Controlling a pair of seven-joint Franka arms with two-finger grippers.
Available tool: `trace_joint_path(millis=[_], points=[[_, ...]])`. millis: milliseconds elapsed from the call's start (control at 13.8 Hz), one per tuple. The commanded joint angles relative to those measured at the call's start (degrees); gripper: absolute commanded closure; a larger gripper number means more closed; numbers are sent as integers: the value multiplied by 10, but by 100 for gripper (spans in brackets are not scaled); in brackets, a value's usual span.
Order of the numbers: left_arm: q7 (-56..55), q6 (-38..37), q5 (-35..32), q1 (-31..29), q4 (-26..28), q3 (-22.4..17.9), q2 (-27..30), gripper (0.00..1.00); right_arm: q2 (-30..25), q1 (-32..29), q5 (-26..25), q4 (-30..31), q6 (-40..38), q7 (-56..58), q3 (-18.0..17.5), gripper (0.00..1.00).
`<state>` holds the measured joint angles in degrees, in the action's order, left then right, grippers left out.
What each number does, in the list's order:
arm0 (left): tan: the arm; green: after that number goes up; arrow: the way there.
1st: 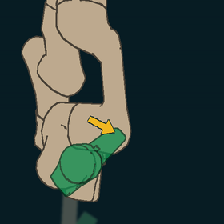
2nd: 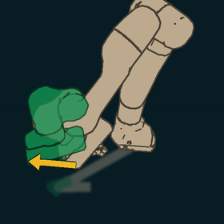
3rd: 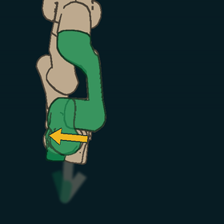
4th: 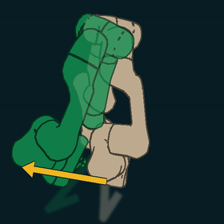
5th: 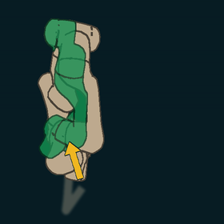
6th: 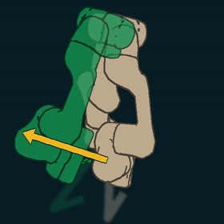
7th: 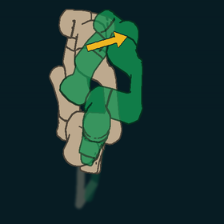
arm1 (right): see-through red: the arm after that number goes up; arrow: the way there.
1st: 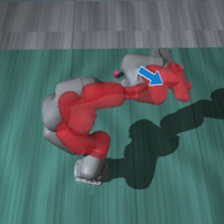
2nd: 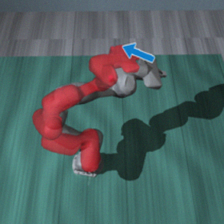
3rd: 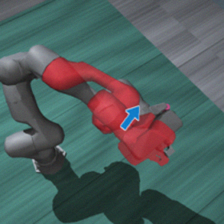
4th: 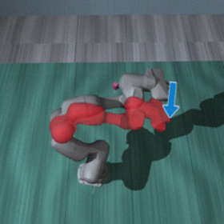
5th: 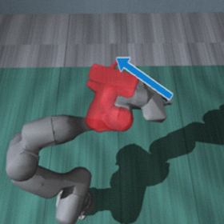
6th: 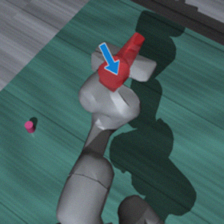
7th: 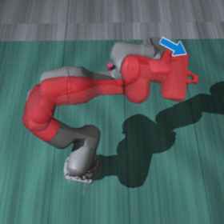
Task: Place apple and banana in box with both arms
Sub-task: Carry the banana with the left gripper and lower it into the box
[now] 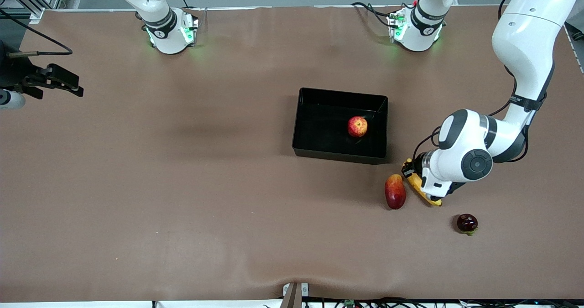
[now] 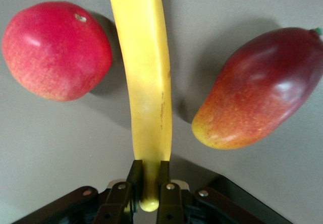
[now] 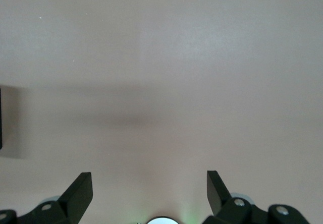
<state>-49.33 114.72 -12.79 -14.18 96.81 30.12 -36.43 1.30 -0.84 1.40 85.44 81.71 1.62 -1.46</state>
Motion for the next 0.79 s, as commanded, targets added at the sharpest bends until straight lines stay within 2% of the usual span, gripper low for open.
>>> trace_joint_path(millis=[0,289,722], points=[[1,-9,-14,3,-2,8,43,100,-8,-2,-6,10,11,14,-4,0],[2,-32,-14,4,-10,40,98,100,-9,-3,-10,9,11,22,-4,0],[2,-54,-13,-1,-15,166,156,100,-3,-1,-2,-2,8,15,-7,0]])
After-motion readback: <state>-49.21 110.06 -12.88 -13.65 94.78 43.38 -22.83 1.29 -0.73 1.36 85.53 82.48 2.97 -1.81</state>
